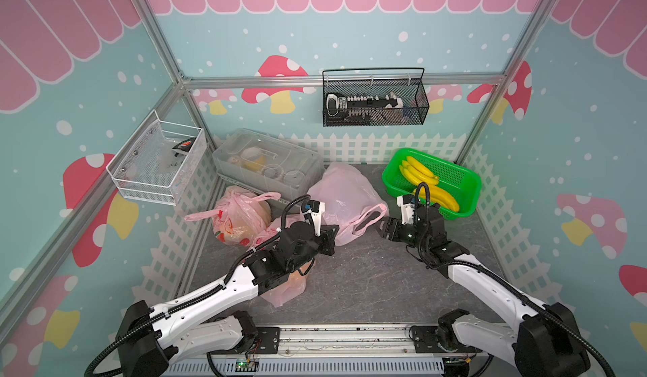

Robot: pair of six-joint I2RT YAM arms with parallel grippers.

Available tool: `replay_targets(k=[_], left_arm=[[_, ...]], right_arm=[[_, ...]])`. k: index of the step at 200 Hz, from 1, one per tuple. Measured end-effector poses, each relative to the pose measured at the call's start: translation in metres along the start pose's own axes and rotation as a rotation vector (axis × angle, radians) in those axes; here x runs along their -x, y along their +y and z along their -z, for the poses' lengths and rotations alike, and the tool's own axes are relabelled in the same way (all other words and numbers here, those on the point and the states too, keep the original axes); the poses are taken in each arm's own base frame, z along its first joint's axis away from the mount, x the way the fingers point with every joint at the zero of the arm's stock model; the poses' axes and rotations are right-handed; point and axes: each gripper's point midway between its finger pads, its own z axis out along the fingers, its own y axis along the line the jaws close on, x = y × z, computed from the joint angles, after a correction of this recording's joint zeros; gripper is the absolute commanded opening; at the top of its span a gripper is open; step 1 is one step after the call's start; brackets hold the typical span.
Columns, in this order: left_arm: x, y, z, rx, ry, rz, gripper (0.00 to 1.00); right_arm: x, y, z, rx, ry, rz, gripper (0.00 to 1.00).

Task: Place the banana into a plastic bag & tie a knot
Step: Open the plastic bag at the center of the board.

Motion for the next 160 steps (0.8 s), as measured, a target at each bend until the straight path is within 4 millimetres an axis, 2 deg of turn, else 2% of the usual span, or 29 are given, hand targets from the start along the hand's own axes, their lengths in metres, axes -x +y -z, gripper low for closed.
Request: replay_targets(k=[39, 66, 86, 117, 138, 160], left_arm=[[-0.028, -0.025, 0.003, -0.11, 0.02, -0.019, 0.0], [-0.039, -0.028, 0.002, -0.131, 0.027, -0.025, 0.0], [-0.04, -0.029, 0.002, -0.138, 0.022, -0.024, 0.0], [-0.044, -0.027, 0.0, -0.135, 0.028, -0.026, 0.0], [-0.048, -0.023, 0.002, -0.13, 0.035, -0.027, 0.0], [-0.048, -0.022, 0.005, -0.133, 0.031, -0.024, 0.0]], right_arm=[[-0.019, -0.017, -0.017, -0.032, 0.039, -0.108, 0.73], [-0.026, -0.023, -0.021, -0.059, 0.051, -0.146, 0.74], [-0.03, -0.025, -0.022, -0.077, 0.054, -0.151, 0.73], [-0.039, -0.042, -0.013, -0.203, 0.072, -0.063, 0.73], [-0.033, -0.054, -0.001, -0.301, 0.058, 0.036, 0.72], [-0.034, -0.066, 0.003, -0.366, 0.074, 0.118, 0.72]])
